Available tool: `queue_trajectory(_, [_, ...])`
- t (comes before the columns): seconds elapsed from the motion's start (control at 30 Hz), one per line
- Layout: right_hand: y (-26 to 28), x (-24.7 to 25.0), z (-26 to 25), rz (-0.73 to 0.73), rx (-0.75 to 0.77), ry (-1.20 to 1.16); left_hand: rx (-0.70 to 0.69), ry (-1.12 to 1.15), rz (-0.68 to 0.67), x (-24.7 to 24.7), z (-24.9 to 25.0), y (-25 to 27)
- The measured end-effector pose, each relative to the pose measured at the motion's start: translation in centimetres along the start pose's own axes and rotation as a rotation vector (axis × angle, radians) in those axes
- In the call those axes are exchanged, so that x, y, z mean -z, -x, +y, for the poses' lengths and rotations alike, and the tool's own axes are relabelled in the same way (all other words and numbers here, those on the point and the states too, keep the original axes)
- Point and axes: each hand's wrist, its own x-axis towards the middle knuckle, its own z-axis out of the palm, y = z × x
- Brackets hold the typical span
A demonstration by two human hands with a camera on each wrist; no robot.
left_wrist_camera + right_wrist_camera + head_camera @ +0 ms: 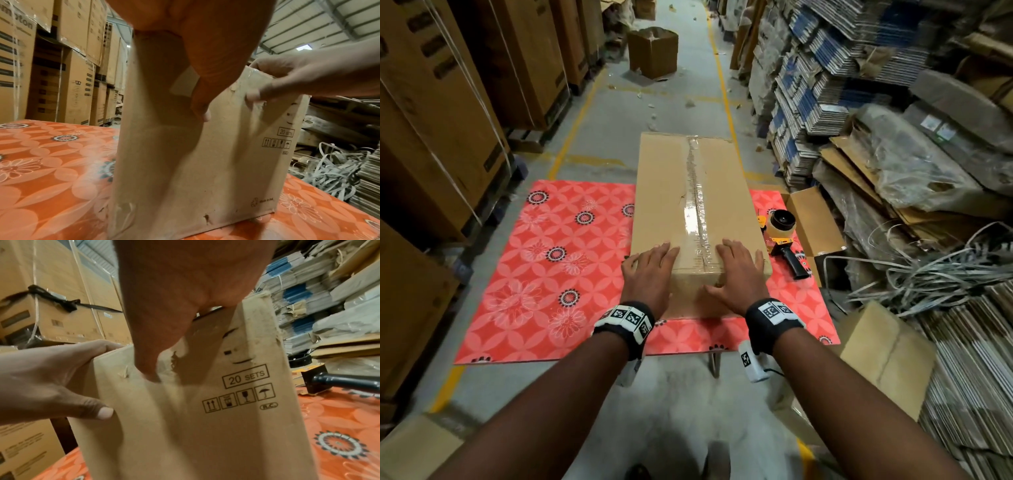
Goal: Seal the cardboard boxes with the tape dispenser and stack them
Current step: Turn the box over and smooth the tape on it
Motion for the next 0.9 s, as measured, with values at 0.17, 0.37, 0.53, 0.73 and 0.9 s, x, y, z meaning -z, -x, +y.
queue_trajectory(0.17, [-0.1,0.1,0.2,0.027,-0.015,-0.030,0.031,0.096,0.099,0.4,0.5,0.1])
queue_trajectory(0.37, [-0.1,0.5,3.9,-0.031,0.165,-0.086,0.099,0.073,0.118,0.9,2.1,-0.5])
queue_trajectory(0.53, [-0.7,0.8,6.6,-0.090,0.235,-0.171,0.141,0.019,0.100,0.5,2.7,-0.6])
queue_trajectory(0.73, [-0.8,1.0,8.7,-0.022,0.259,-0.412,0.127,0.004,0.002,0.5,2.2,-0.4])
queue_trajectory(0.9, [-0.2,0.0,13.6,-0.026,-0.023,-0.555,0.213,-0.009,0.074,0.2,3.6,-0.7])
